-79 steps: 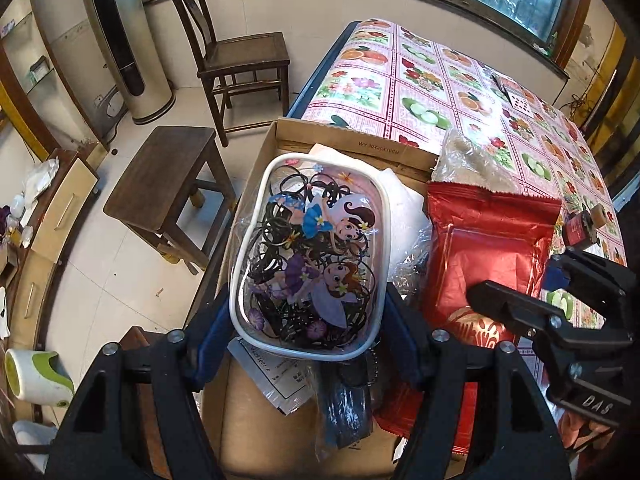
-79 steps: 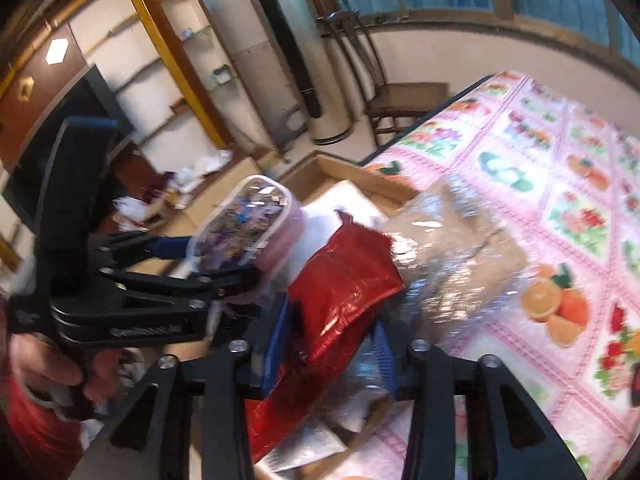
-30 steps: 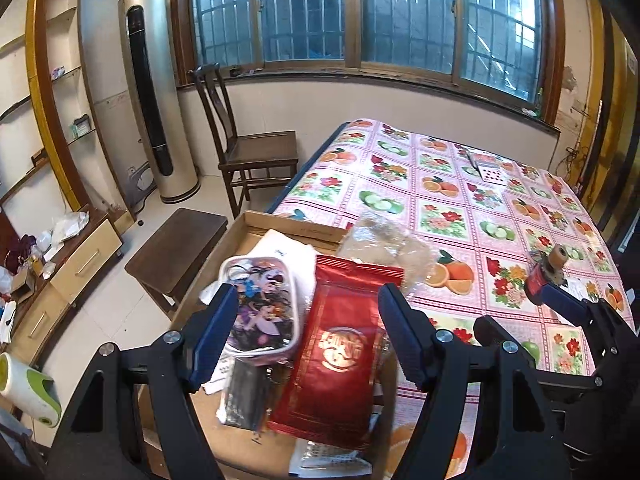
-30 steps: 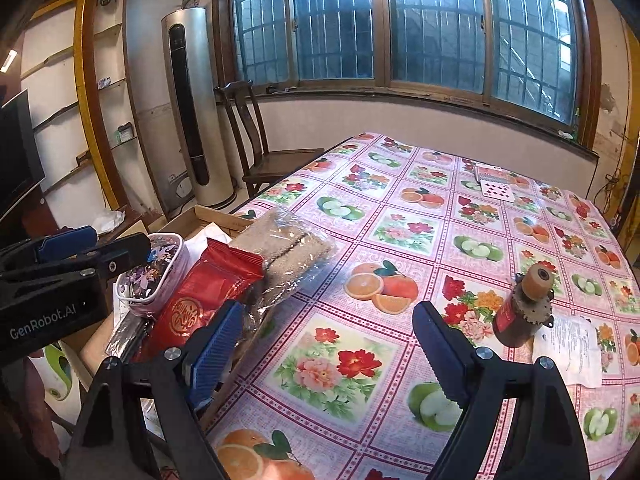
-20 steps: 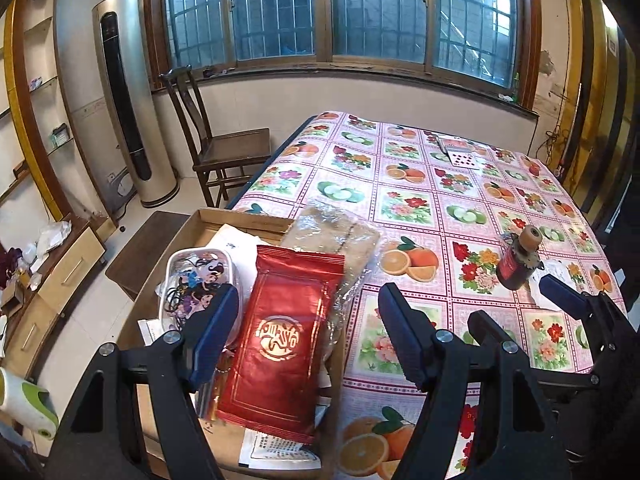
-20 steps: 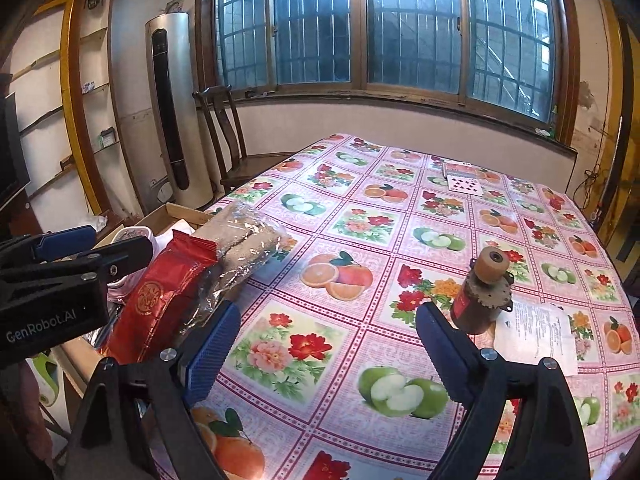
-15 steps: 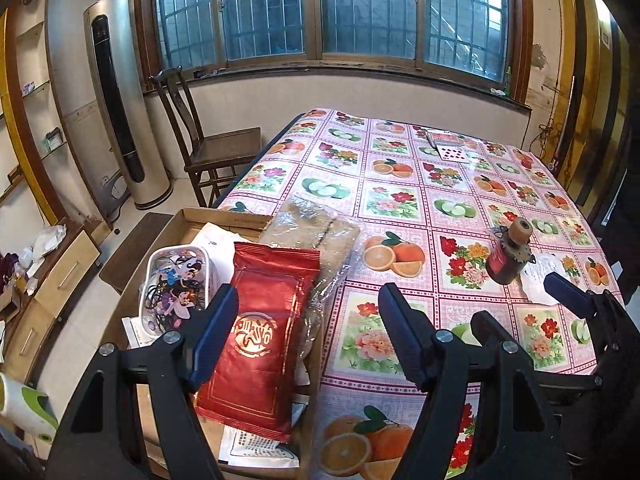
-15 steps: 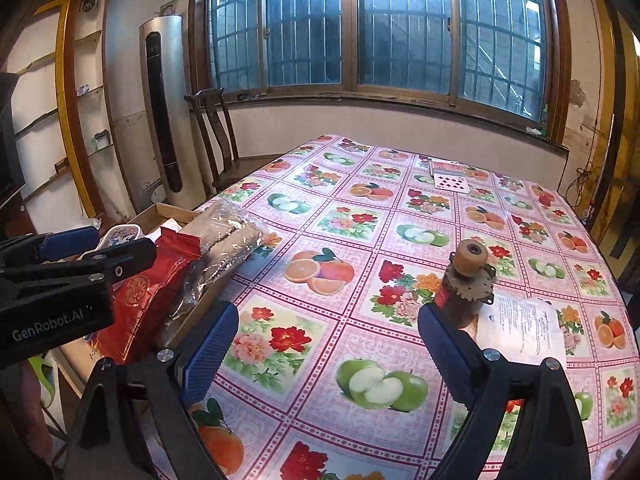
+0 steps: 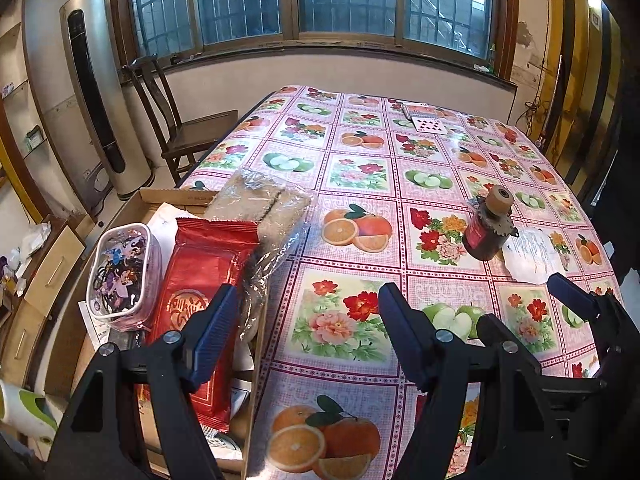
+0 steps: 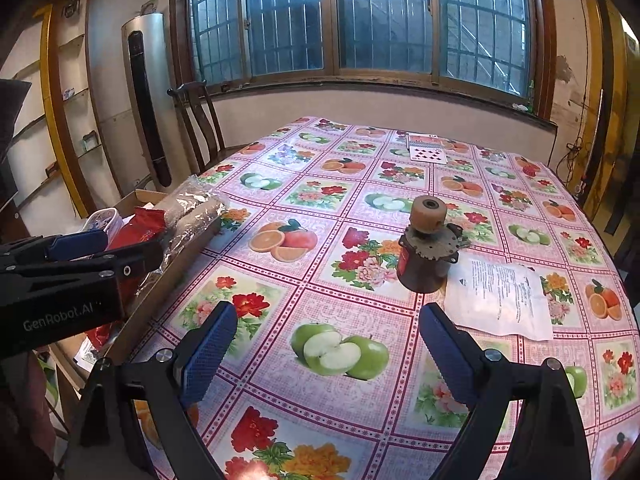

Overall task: Organize soft objects
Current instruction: 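Move both open tools back over the items on the table, then move the left tool to the coloured sticks while the right tool reaches the white packet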

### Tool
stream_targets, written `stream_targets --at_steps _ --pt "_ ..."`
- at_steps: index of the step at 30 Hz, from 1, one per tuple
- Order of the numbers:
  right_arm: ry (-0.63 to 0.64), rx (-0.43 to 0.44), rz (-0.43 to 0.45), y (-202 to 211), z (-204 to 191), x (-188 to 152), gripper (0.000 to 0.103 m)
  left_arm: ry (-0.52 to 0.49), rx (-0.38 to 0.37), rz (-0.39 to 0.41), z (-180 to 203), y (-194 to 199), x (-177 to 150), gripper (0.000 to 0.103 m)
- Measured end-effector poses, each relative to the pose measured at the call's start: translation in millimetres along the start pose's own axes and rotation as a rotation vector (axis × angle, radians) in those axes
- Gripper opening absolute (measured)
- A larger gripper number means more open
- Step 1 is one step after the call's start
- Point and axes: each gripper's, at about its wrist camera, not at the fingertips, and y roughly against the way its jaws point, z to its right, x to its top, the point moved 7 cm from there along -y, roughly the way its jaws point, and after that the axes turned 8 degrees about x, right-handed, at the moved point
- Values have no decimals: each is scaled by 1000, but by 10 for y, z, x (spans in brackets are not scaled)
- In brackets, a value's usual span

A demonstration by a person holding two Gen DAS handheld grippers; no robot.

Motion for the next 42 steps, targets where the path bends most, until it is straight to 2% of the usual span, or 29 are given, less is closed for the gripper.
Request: stream_targets --at_steps 6,17,26,30,37,42 --pt "-3 -34 -36 22 263 -144 94 -10 -18 -49 99 -125 -70 72" --pt "-97 -123 -87 142 1064 -378 94 -25 -69 -119 332 -354 -112 72" --pt "-116 -192 -113 127 1520 -258 94 -39 -118 -181 602 -542 -68 72" --pt "-144 -188 -128 31 1699 -136 94 -47 -115 -188 679 -626 -10 72" --pt "-149 -211 -184 -215 2003 -27 94 -46 -136 -228 807 -898 229 72" --pt "-151 -177 -215 -410 2170 42 94 -72 -214 -273 1034 -1141 461 72"
